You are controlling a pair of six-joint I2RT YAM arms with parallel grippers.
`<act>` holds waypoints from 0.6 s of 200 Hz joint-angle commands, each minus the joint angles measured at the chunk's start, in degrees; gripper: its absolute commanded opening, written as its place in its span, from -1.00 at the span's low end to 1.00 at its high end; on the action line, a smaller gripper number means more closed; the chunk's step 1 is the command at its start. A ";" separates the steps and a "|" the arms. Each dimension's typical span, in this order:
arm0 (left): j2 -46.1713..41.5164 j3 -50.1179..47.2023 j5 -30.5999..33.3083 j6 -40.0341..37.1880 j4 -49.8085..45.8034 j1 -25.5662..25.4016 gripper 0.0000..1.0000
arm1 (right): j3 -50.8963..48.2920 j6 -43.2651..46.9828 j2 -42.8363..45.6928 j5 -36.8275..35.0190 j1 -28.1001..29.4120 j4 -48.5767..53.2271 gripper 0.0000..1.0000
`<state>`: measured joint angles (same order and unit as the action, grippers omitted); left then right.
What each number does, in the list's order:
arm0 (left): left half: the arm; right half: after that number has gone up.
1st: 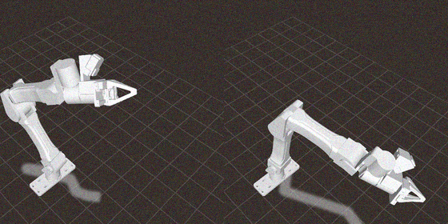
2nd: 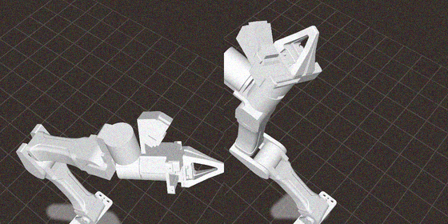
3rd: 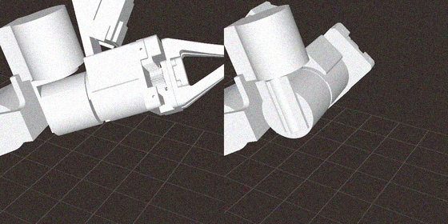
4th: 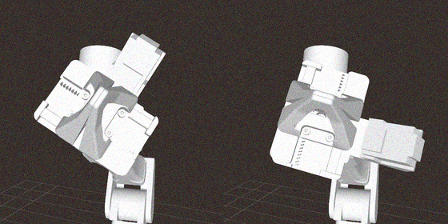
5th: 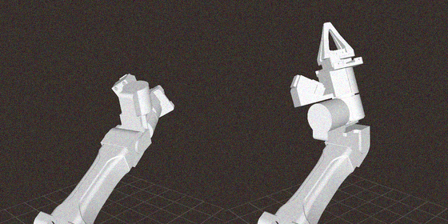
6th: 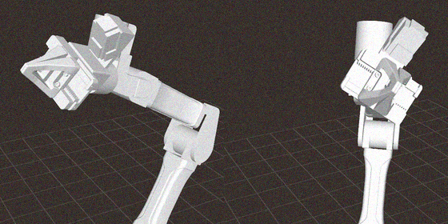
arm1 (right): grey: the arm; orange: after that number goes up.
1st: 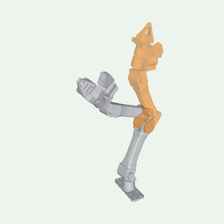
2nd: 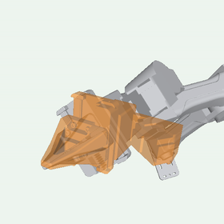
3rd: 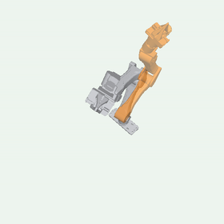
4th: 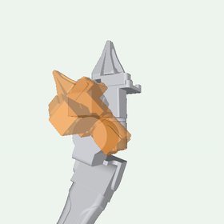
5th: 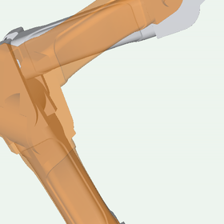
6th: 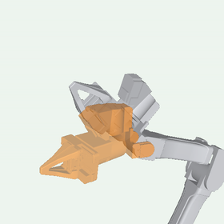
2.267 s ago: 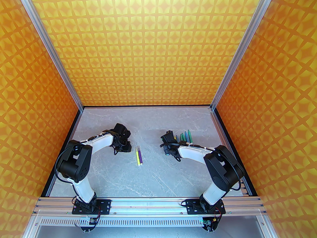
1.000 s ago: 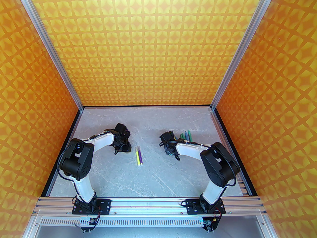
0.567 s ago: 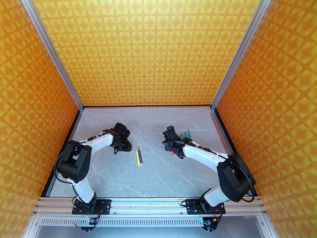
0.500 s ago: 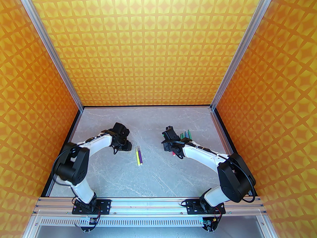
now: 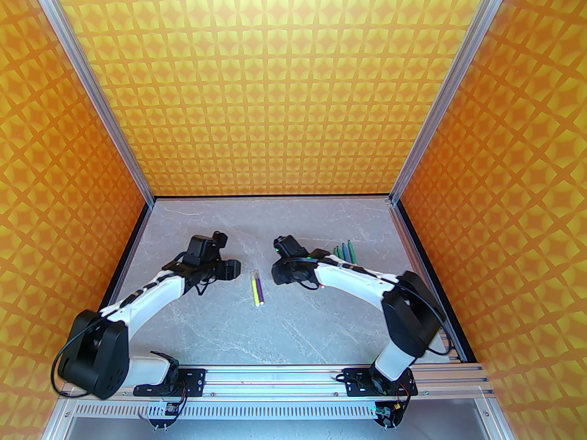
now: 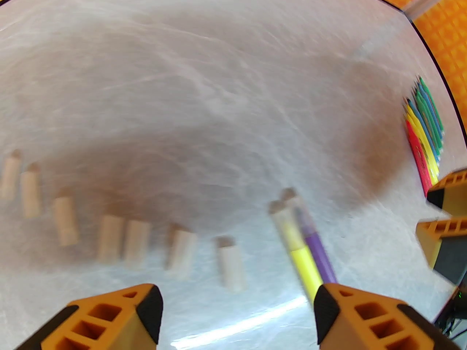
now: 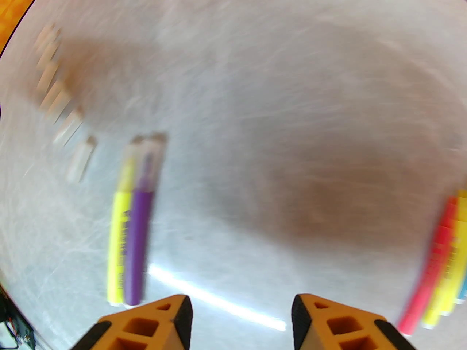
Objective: Open the pen caps
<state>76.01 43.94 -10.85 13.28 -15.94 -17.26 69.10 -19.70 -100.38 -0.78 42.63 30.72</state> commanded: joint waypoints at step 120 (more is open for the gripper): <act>-11.67 -11.00 1.62 -0.97 8.08 6.08 0.74 | 12.07 -1.47 -12.75 8.13 4.16 8.72 -0.06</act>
<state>65.04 34.13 -9.93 12.93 -9.56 -11.60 78.37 -20.58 -111.33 5.61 46.13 36.71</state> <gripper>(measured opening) 0.870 0.469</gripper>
